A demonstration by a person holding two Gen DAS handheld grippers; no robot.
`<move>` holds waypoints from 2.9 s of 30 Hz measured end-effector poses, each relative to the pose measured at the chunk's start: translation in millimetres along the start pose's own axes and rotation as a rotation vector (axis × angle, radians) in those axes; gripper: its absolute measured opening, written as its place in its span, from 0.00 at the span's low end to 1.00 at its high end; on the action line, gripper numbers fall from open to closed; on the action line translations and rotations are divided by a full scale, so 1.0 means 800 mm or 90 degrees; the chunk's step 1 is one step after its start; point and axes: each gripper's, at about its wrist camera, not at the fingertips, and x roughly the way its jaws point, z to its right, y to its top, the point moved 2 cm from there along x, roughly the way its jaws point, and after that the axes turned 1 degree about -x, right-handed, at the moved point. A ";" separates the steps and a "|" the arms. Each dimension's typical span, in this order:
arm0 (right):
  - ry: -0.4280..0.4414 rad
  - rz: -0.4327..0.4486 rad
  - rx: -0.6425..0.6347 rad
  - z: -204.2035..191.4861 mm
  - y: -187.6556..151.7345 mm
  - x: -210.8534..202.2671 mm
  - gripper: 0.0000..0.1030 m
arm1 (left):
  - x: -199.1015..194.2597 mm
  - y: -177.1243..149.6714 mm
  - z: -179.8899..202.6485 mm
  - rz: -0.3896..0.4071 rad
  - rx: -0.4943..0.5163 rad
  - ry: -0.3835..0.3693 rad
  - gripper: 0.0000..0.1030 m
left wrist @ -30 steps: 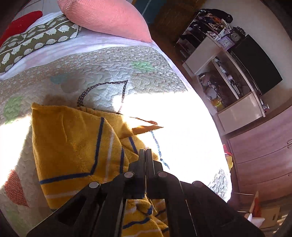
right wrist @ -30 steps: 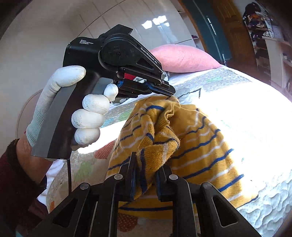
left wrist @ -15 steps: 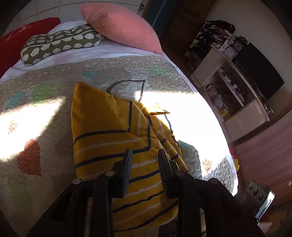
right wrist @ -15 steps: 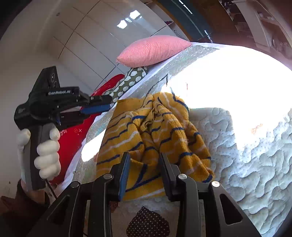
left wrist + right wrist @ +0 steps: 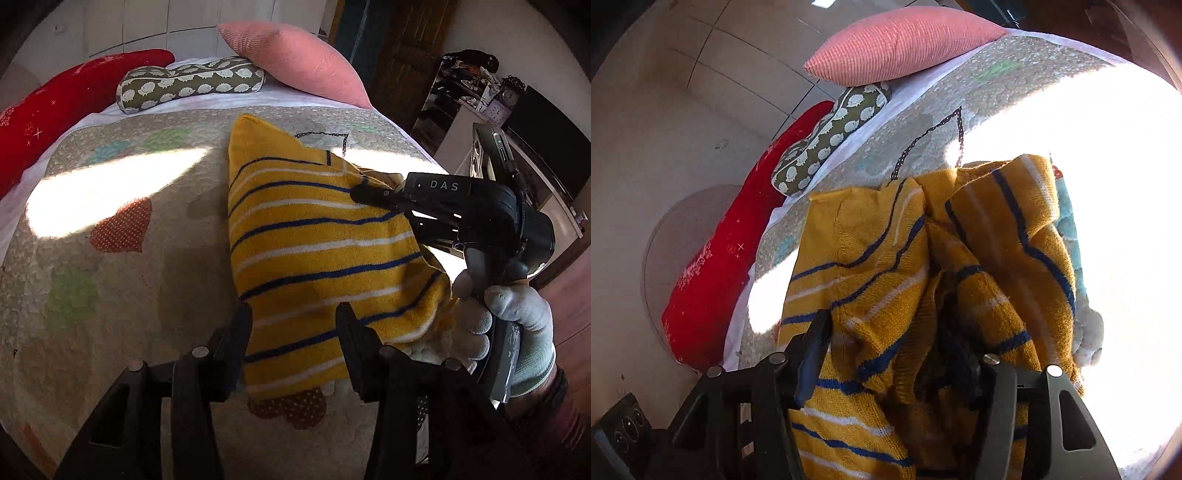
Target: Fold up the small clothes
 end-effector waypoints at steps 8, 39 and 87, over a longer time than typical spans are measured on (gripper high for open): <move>-0.084 0.103 -0.061 -0.015 0.004 -0.077 0.21 | 0.005 0.010 0.004 0.009 -0.015 -0.032 0.46; -0.149 0.109 -0.085 -0.023 -0.071 -0.147 0.46 | -0.029 -0.065 -0.026 -0.033 -0.083 -0.029 0.50; -0.191 0.006 -0.224 -0.071 -0.171 -0.029 0.39 | -0.073 -0.100 -0.096 0.016 -0.100 0.117 0.53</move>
